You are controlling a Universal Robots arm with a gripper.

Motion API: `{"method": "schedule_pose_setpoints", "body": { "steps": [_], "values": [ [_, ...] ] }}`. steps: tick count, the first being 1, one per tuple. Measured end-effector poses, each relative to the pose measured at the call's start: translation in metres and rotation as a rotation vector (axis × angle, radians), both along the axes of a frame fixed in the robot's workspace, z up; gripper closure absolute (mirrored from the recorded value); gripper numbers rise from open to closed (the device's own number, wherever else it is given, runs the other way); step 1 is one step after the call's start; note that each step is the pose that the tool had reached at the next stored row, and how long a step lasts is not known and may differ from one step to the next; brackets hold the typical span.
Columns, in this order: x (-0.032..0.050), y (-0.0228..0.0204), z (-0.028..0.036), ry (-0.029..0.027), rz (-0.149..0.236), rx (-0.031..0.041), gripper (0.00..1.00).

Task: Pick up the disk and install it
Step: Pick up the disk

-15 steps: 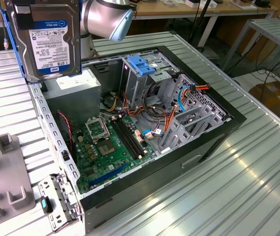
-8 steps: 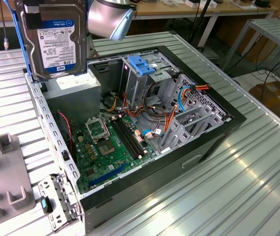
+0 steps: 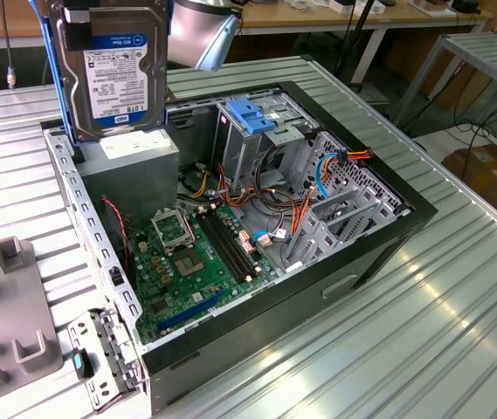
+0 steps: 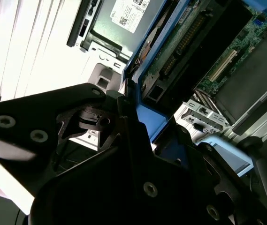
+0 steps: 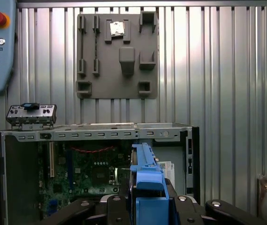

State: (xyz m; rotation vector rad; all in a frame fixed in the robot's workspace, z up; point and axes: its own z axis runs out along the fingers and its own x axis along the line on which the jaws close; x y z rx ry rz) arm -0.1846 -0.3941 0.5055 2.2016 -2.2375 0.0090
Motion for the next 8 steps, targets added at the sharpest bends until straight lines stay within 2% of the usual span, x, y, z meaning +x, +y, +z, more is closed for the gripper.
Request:
{"method": "schedule_pose_setpoints", "body": {
  "steps": [4,6,8],
  "values": [
    [0.0044,-0.003,-0.0002,0.0,0.0,0.0,0.63],
    [0.0081,-0.0076,-0.0005,0.0,0.0,0.0001,0.63],
    [0.0128,-0.0088,-0.0009,0.0,0.0,0.0001,0.63]
  ]
}}
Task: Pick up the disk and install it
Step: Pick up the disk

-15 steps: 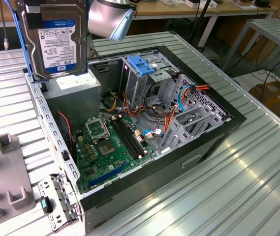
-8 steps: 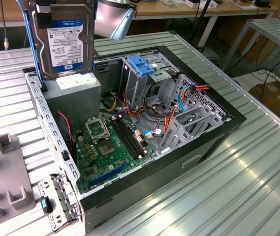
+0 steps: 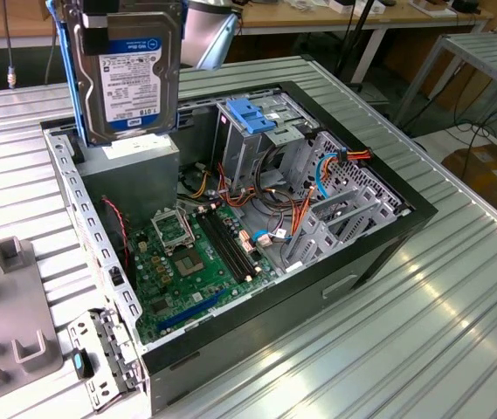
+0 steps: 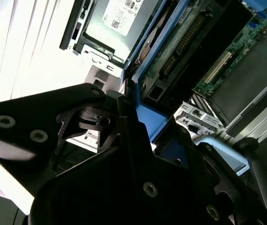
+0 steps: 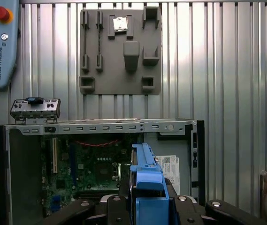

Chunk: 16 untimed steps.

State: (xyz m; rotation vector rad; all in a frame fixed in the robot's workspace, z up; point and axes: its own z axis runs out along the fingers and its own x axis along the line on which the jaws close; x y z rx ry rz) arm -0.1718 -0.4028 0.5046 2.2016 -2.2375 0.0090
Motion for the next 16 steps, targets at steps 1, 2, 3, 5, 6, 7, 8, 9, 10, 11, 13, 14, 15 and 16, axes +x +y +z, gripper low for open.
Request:
{"method": "schedule_pose_setpoints", "body": {
  "steps": [1,2,3,5,6,7,8,9,10,11,13,14,15,16],
  "values": [
    [0.0026,-0.0001,-0.0001,0.0001,0.0,-0.0002,0.63],
    [0.0056,-0.0003,-0.0004,0.0,0.0,-0.0001,0.63],
    [0.0079,-0.0005,-0.0006,0.0,0.0,-0.0002,0.63],
    [0.0132,-0.0007,-0.001,0.0,0.0,-0.0002,0.63],
    [0.0157,-0.0007,-0.0012,0.0,0.0,-0.0003,0.63],
    [0.0178,-0.0007,-0.0013,0.0001,0.0,-0.0002,0.63],
    [0.0195,-0.0008,-0.0014,0.0,0.0,-0.0002,0.63],
    [0.0195,-0.0008,-0.0014,0.0,0.0,-0.0001,0.63],
    [0.0196,-0.0008,-0.0014,0.0001,0.0,-0.0001,0.63],
    [0.0198,-0.0008,-0.0013,0.0,0.0,-0.0002,0.63],
    [0.0209,-0.0007,-0.0014,0.0,0.0,-0.0002,0.63],
    [0.0218,-0.0007,-0.0014,0.0,0.0,-0.0002,0.63],
    [0.0219,-0.0007,-0.0013,0.0,0.0,-0.0002,0.63],
    [0.022,-0.0007,-0.0013,0.0,0.0,-0.0002,0.63]
  ]
}}
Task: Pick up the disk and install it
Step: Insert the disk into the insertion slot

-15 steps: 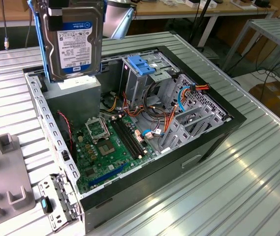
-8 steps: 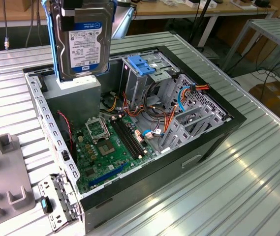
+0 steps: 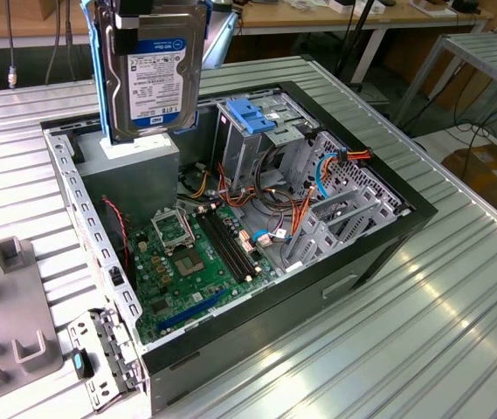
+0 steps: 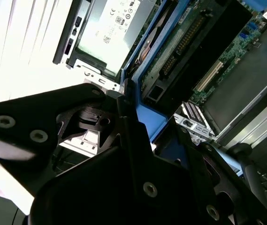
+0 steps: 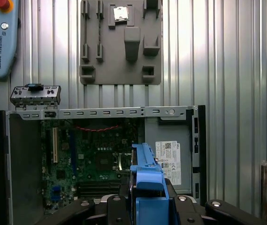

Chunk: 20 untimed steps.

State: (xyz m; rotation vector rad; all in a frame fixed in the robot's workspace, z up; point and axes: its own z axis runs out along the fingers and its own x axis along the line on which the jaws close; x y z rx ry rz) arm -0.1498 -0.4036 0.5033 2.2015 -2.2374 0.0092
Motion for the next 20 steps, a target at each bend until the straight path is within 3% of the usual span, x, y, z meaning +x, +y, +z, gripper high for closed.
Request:
{"method": "schedule_pose_setpoints", "body": {
  "steps": [10,20],
  "values": [
    [0.0008,-0.0003,0.0,0.0,0.0,0.0,0.63],
    [0.0008,-0.004,0.0,0.0,0.0,0.0001,0.63]
  ]
}}
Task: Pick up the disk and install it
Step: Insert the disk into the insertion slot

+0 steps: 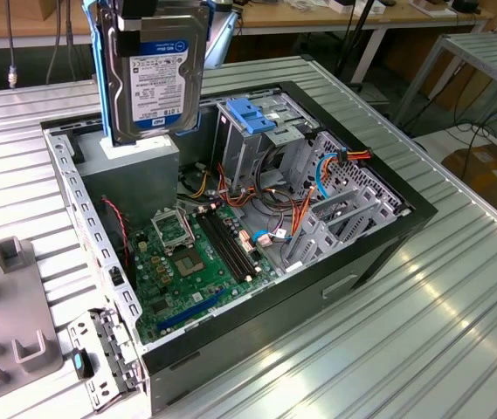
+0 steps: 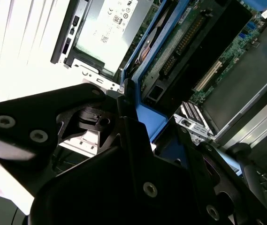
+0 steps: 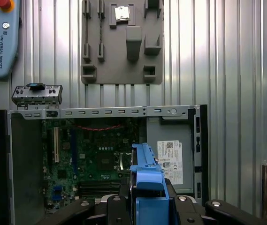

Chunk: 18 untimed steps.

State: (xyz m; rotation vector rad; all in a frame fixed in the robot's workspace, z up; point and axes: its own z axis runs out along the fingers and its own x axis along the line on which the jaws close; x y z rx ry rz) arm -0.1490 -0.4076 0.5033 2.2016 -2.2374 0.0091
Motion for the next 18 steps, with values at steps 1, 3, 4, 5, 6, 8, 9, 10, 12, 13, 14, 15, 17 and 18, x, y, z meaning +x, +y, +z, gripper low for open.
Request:
{"method": "schedule_pose_setpoints", "body": {
  "steps": [1,3,4,5,6,8,9,10,12,13,14,15,17,18],
  "values": [
    [0.0,-0.0007,0.0,0.0,0.0,0.0,0.63],
    [0.0,-0.0019,0.0,0.0,0.0,0.0,0.63],
    [0.0,-0.0024,0.0,0.0,0.0,0.0,0.63],
    [0.0,-0.0029,0.0,0.0,0.0,0.0,0.63],
    [0.0,-0.0035,0.0,0.0,0.0,-0.0001,0.63],
    [0.0,-0.0047,0.0,0.0,0.0,0.0,0.63],
    [0.0,-0.0054,0.0,0.0,0.0,0.0,0.63],
    [0.0,-0.006,0.0,0.0,0.0,0.0,0.63],
    [0.0,-0.0068,0.0,0.0,0.0,0.0,0.63],
    [0.0,-0.0075,0.0,0.0,0.0,0.0,0.63],
    [0.0,-0.0079,0.0,0.0,0.0,0.0,0.63],
    [0.0,-0.0085,0.0,0.0,0.0,0.0,0.63],
    [0.0,-0.0097,0.0,0.0,0.0,0.0,0.63],
    [0.0,-0.0101,0.0,-0.0001,0.0,0.0,0.63]
  ]
}}
